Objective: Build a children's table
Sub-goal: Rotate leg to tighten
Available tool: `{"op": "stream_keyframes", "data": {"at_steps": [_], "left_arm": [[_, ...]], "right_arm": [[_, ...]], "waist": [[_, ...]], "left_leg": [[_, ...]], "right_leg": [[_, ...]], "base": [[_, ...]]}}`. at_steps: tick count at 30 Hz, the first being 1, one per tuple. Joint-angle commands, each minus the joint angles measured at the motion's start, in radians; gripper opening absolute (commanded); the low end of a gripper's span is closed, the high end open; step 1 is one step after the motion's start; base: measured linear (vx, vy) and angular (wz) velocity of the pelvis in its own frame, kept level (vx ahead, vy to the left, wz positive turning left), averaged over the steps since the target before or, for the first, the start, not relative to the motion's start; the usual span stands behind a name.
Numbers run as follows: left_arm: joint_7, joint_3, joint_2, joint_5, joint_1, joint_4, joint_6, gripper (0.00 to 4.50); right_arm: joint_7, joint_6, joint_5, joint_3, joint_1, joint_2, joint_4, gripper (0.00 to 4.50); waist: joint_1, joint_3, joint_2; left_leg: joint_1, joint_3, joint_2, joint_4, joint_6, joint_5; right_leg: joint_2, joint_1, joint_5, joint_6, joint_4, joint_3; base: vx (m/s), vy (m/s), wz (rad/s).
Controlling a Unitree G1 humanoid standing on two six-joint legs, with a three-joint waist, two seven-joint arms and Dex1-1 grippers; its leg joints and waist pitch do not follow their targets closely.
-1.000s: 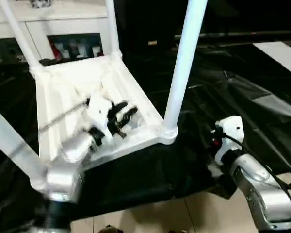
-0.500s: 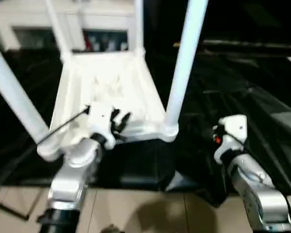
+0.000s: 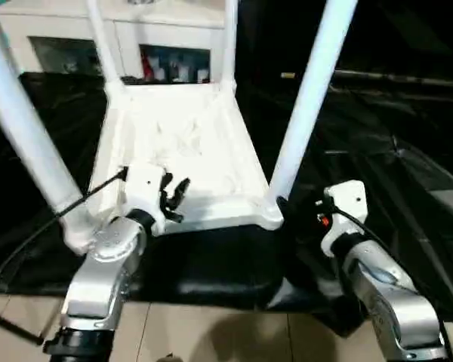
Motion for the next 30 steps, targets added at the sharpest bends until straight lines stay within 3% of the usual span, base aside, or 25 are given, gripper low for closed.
{"op": "stream_keyframes", "data": {"at_steps": [1, 2, 4, 5, 6, 7, 8, 9, 10, 11, 12, 13, 14, 15, 16, 17, 18, 19, 20, 22, 23, 25, 27, 28, 30], "left_arm": [[-0.010, -0.014, -0.003, -0.010, 0.004, -0.026, 0.015, 1.85], [-0.012, -0.016, -0.004, -0.011, 0.007, -0.029, 0.017, 1.85], [-0.011, -0.019, -0.003, -0.012, 0.011, -0.032, 0.021, 1.85], [-0.010, -0.020, -0.003, -0.012, 0.012, -0.033, 0.023, 1.85], [-0.010, -0.019, -0.003, -0.015, 0.013, -0.035, 0.025, 1.85], [-0.010, -0.019, -0.002, -0.017, 0.014, -0.036, 0.027, 1.85], [-0.010, -0.019, -0.002, -0.018, 0.015, -0.036, 0.027, 1.85], [-0.010, -0.019, -0.001, -0.018, 0.016, -0.036, 0.027, 1.85], [-0.011, -0.019, -0.002, -0.019, 0.017, -0.037, 0.027, 1.85], [-0.012, -0.019, -0.002, -0.019, 0.018, -0.037, 0.027, 1.85], [-0.012, -0.019, -0.002, -0.020, 0.020, -0.038, 0.026, 1.85], [-0.013, -0.020, -0.002, -0.021, 0.021, -0.039, 0.025, 1.85], [-0.015, -0.022, -0.001, -0.021, 0.024, -0.038, 0.018, 1.85], [-0.017, -0.024, 0.000, -0.022, 0.025, -0.038, 0.014, 1.85], [-0.021, -0.027, 0.001, -0.022, 0.030, -0.037, 0.003, 1.85], [-0.025, -0.030, 0.003, -0.022, 0.035, -0.036, -0.005, 1.85], [-0.030, -0.031, 0.006, -0.022, 0.038, -0.036, -0.008, 1.85], [-0.040, -0.031, 0.008, -0.027, 0.042, -0.036, -0.011, 1.85], [-0.046, -0.030, 0.008, -0.033, 0.044, -0.038, -0.009, 1.85], [-0.061, -0.031, 0.013, -0.041, 0.047, -0.043, -0.006, 1.85], [-0.063, -0.035, 0.015, -0.042, 0.046, -0.043, -0.006, 1.85], [-0.071, -0.045, 0.021, -0.045, 0.048, -0.045, -0.007, 1.85], [-0.066, -0.045, 0.017, -0.048, 0.050, -0.046, -0.007, 1.85], [-0.063, -0.043, 0.014, -0.048, 0.050, -0.045, -0.006, 1.85], [-0.054, -0.033, 0.005, -0.052, 0.051, -0.046, -0.005, 1.85]], "right_arm": [[-0.024, 0.012, 0.003, -0.038, 0.001, -0.006, -0.014, 4.50], [-0.025, 0.012, 0.006, -0.042, 0.006, -0.007, -0.019, 4.50], [-0.023, 0.014, 0.009, -0.047, 0.015, -0.008, -0.031, 4.50], [-0.021, 0.016, 0.010, -0.048, 0.019, -0.007, -0.036, 4.50], [-0.016, 0.022, 0.015, -0.051, 0.027, -0.008, -0.047, 4.50], [-0.012, 0.027, 0.020, -0.054, 0.035, -0.010, -0.058, 4.50], [-0.008, 0.030, 0.024, -0.057, 0.041, -0.013, -0.065, 4.50], [-0.006, 0.032, 0.027, -0.059, 0.046, -0.015, -0.072, 4.50], [-0.002, 0.035, 0.035, -0.064, 0.053, -0.020, -0.080, 4.50], [0.002, 0.036, 0.041, -0.070, 0.060, -0.025, -0.087, 4.50], [0.003, 0.040, 0.044, -0.077, 0.065, -0.028, -0.092, 4.50], [0.003, 0.043, 0.046, -0.081, 0.068, -0.030, -0.095, 4.50], [0.006, 0.044, 0.048, -0.083, 0.071, -0.033, -0.099, 4.50], [0.009, 0.045, 0.049, -0.083, 0.073, -0.034, -0.101, 4.50], [0.027, 0.041, 0.050, -0.071, 0.078, -0.043, -0.106, 4.50], [0.043, 0.035, 0.049, -0.060, 0.082, -0.051, -0.110, 4.50], [0.053, 0.027, 0.048, -0.054, 0.084, -0.056, -0.113, 4.50], [0.057, 0.022, 0.053, -0.058, 0.083, -0.059, -0.113, 4.50], [0.055, 0.018, 0.054, -0.064, 0.080, -0.060, -0.110, 4.50], [0.040, 0.015, 0.055, -0.089, 0.055, -0.066, -0.085, 4.50], [0.037, 0.016, 0.055, -0.099, 0.043, -0.068, -0.073, 4.50], [0.040, 0.008, 0.047, -0.106, 0.010, -0.079, -0.042, 4.50], [0.040, 0.000, 0.038, -0.109, -0.022, -0.088, -0.008, 4.50], [0.040, -0.001, 0.038, -0.111, -0.029, -0.090, 0.002, 4.50], [0.035, -0.011, 0.006, -0.094, -0.044, -0.106, 0.026, 4.50]], "waist": [[0.025, -0.066, -0.003], [0.029, -0.069, 0.000], [0.023, -0.073, 0.013], [-0.006, -0.087, 0.028], [-0.028, -0.086, 0.026], [-0.047, -0.090, 0.029], [-0.054, -0.082, 0.013], [-0.053, -0.077, -0.002], [-0.032, -0.066, -0.035], [0.005, -0.074, -0.043], [0.011, -0.066, -0.044], [0.013, -0.053, -0.034], [0.006, -0.046, -0.015], [0.004, -0.042, 0.004], [-0.014, -0.039, 0.017], [-0.019, -0.048, 0.031], [-0.030, -0.058, 0.028], [-0.050, -0.065, 0.030], [-0.060, -0.064, 0.029], [-0.055, -0.072, 0.016], [-0.040, -0.078, -0.002], [-0.023, -0.083, -0.008], [-0.028, -0.085, 0.002], [-0.042, -0.091, 0.010], [-0.065, -0.095, 0.011]], "left_leg": [[-0.062, -0.024, 0.048, -0.018, 0.095, -0.126], [-0.082, -0.030, 0.053, -0.013, 0.126, -0.019], [-0.065, -0.034, 0.062, -0.036, 0.141, 0.027], [0.026, -0.088, 0.130, -0.055, 0.221, 0.080], [0.065, -0.124, 0.164, -0.059, 0.284, 0.117], [0.129, -0.170, 0.207, -0.052, 0.399, 0.204], [0.131, -0.166, 0.194, -0.037, 0.467, 0.284], [0.104, -0.139, 0.158, -0.027, 0.457, 0.254], [-0.014, -0.036, 0.014, 0.014, 0.383, 0.116], [-0.090, -0.032, -0.022, 0.085, 0.282, -0.006], [-0.107, -0.042, -0.008, 0.102, 0.230, -0.018], [-0.109, -0.047, -0.003, 0.089, 0.139, 0.012], [-0.100, -0.049, 0.012, 0.046, 0.103, 0.043], [-0.084, -0.048, 0.026, 0.014, 0.095, 0.037], [-0.060, -0.050, 0.054, -0.041, 0.090, -0.084], [-0.018, -0.061, 0.073, -0.058, 0.091, -0.176], [0.009, -0.071, 0.085, -0.064, 0.108, -0.192], [0.033, -0.098, 0.105, -0.074, 0.171, -0.161], [0.048, -0.101, 0.107, -0.070, 0.234, -0.164], [0.007, -0.074, 0.073, -0.048, 0.301, -0.057], [-0.053, -0.040, 0.026, -0.020, 0.291, 0.017], [-0.089, -0.034, 0.018, -0.005, 0.251, 0.058], [-0.063, -0.041, 0.031, -0.022, 0.231, 0.084], [-0.005, -0.065, 0.055, -0.034, 0.283, 0.124], [0.050, -0.106, 0.088, -0.038, 0.379, 0.163]], "right_leg": [[-0.206, 0.091, -0.195, -0.116, -0.095, 0.140], [-0.188, 0.093, -0.203, -0.098, -0.091, 0.125], [-0.136, 0.071, -0.159, -0.063, -0.076, 0.090], [-0.094, 0.007, -0.028, -0.037, -0.010, 0.055], [-0.089, -0.035, -0.016, -0.033, 0.024, 0.050], [-0.100, -0.114, -0.058, -0.010, 0.075, 0.068], [-0.118, -0.155, -0.039, 0.019, 0.096, 0.107], [-0.127, -0.143, 0.003, 0.009, 0.072, 0.129], [-0.138, -0.033, 0.096, -0.070, -0.005, 0.171], [-0.216, 0.068, 0.036, -0.130, -0.051, 0.243], [-0.229, 0.077, 0.011, -0.160, -0.058, 0.251], [-0.199, 0.070, -0.065, -0.186, -0.060, 0.213], [-0.166, 0.058, -0.201, -0.189, -0.067, 0.172], [-0.151, 0.050, -0.278, -0.179, -0.076, 0.150], [-0.097, 0.033, -0.355, -0.130, -0.066, 0.117], [-0.078, 0.018, -0.322, -0.119, -0.049, 0.107], [-0.073, 0.009, -0.259, -0.129, -0.036, 0.104], [-0.067, -0.007, -0.126, -0.146, -0.004, 0.093], [-0.077, -0.026, -0.077, -0.164, 0.003, 0.094], [-0.104, 0.011, 0.025, -0.195, -0.012, 0.110], [-0.121, 0.068, 0.054, -0.195, -0.035, 0.134], [-0.125, 0.093, -0.022, -0.164, -0.052, 0.142], [-0.094, 0.074, -0.054, -0.152, -0.041, 0.117], [-0.070, 0.039, -0.014, -0.152, -0.012, 0.092], [-0.059, -0.011, -0.004, -0.141, 0.023, 0.075]], "base": [[0.090, 0.018, -0.01], [0.090, 0.018, -0.01], [0.106, 0.021, 0.02], [0.114, 0.020, 0.02], [0.135, 0.008, -0.02], [0.105, -0.021, -0.04], [0.105, -0.021, -0.04], [0.065, -0.042, 0.02], [0.079, -0.060, 0.06], [0.079, -0.060, 0.06], [0.077, -0.077, 0.02], [0.035, -0.058, -0.08], [0.035, -0.058, -0.08], [0.000, 0.000, 0.00], [0.052, 0.042, -0.06], [0.052, 0.042, -0.06], [0.076, 0.045, 0.00], [0.079, 0.053, 0.06], [0.079, 0.053, 0.06], [0.036, 0.021, 0.02], [0.000, 0.000, 0.00], [0.000, 0.000, 0.00], [0.000, 0.000, 0.00], [0.076, 0.016, 0.03], [0.076, 0.010, 0.05]]}}
